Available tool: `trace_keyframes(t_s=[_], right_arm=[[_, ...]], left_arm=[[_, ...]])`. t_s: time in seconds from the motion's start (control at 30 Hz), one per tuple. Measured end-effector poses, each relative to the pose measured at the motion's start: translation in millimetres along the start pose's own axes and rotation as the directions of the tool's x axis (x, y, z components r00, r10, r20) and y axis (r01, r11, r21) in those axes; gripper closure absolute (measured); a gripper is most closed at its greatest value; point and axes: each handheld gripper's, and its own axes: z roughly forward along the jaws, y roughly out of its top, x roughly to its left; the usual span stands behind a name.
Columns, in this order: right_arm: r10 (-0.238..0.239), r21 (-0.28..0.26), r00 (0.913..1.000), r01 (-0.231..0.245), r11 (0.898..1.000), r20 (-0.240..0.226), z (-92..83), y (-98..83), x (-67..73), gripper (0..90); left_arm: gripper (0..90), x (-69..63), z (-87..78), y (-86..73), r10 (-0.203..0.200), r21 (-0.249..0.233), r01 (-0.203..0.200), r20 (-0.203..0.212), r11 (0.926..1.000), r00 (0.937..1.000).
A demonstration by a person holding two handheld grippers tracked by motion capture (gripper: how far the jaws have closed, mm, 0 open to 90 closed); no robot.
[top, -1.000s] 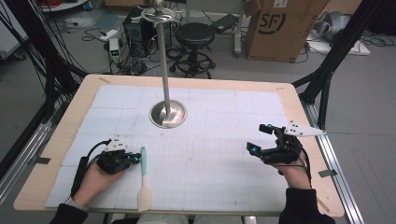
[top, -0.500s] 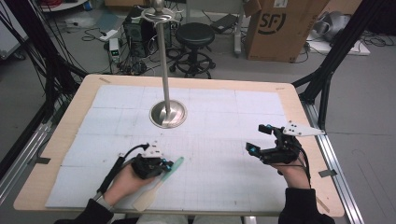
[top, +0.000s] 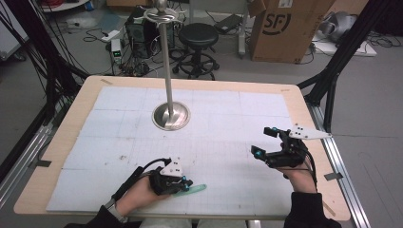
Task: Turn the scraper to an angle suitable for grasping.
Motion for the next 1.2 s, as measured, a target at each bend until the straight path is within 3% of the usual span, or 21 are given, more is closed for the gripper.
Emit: trace_keyframes(t_s=[0.1,0.2,0.27,0.3,0.37,0.43,0.5,0.53,0.6,0.73,0.87,0.93,1.0,1.1,1.2], right_arm=[[0.001,-0.001,1.0,-0.001,1.0,-0.002,-0.6,-0.1,-0.2,3.9],[0.01,-0.007,0.9999,-0.01,1.0,0.003,-1.8,-0.3,-1.8,3.9],[0.008,-0.006,1.0,-0.008,1.0,0.002,-1.2,-0.7,-2.6,3.9],[0.01,0.0,1.0,-0.01,1.0,0.001,0.2,-1.4,-3.0,3.9],[0.011,0.004,0.9999,-0.011,1.0,0.0,0.9,-1.7,-2.9,3.9],[0.007,0.009,1.0,-0.007,1.0,0.0,2.1,-2.0,-3.0,3.9],[0.013,0.009,0.9999,-0.013,1.0,0.0,1.8,-2.1,-3.1,3.9],[0.014,0.009,0.9999,-0.014,1.0,0.003,1.4,-2.1,-3.2,3.9],[0.015,0.007,0.9999,-0.015,1.0,0.004,0.7,-2.5,-3.4,3.9],[0.014,0.002,0.9999,-0.014,1.0,0.001,-0.4,-1.8,-3.0,3.9],[0.015,0.0,0.9999,-0.015,1.0,0.0,-1.1,-2.2,-3.2,3.9],[0.015,0.002,0.9999,-0.015,1.0,0.001,-1.3,-2.5,-3.4,3.9],[0.01,0.014,0.9998,-0.01,1.0,0.015,-3.1,-3.5,-3.5,3.9],[0.009,0.009,0.9998,-0.01,1.0,0.018,-5.1,-3.7,-3.3,3.9],[0.008,0.003,0.9997,-0.008,1.0,0.021,-7.8,-3.2,-2.6,3.9]], left_arm=[[87.6,3.5,-10.6,0.3,-0.012,-0.03,0.012,-0.018,0.9995,0.9998],[73.7,9.1,-25.5,-0.7,-0.026,-0.072,0.022,-0.062,0.9972,0.9977],[70.0,14.0,-35.8,-1.7,-0.043,-0.102,0.036,-0.071,0.9941,0.9966],[62.7,15.6,-40.9,-1.9,-0.049,-0.115,0.04,-0.075,0.9926,0.996],[57.7,18.4,-50.1,-1.6,-0.078,-0.122,0.071,-0.052,0.9899,0.9956],[40.4,18.9,-56.4,-0.3,-0.131,-0.112,0.127,-0.029,0.9856,0.991],[31.7,18.0,-62.0,1.7,-0.166,-0.068,0.165,-0.012,0.9839,0.986],[27.6,16.1,-64.7,1.7,-0.145,-0.059,0.145,-0.01,0.9877,0.9893],[22.5,10.8,-68.5,-0.2,-0.065,-0.061,0.064,-0.016,0.9961,0.9978],[19.7,1.6,-70.5,0.1,0.023,-0.031,-0.025,-0.056,0.9992,0.9981],[23.6,-4.0,-64.5,4.6,-0.021,0.077,0.02,0.003,0.9968,0.9998],[25.2,-4.1,-58.9,4.6,-0.002,0.101,0.0,0.022,0.9949,0.9998],[26.9,-3.0,-53.1,4.6,-0.01,0.131,0.004,0.046,0.9914,0.9989],[27.1,-3.4,-45.5,5.9,-0.017,0.164,0.008,0.051,0.9865,0.9986],[28.0,-6.3,-38.7,7.9,0.005,0.201,-0.015,0.052,0.9795,0.9986]])
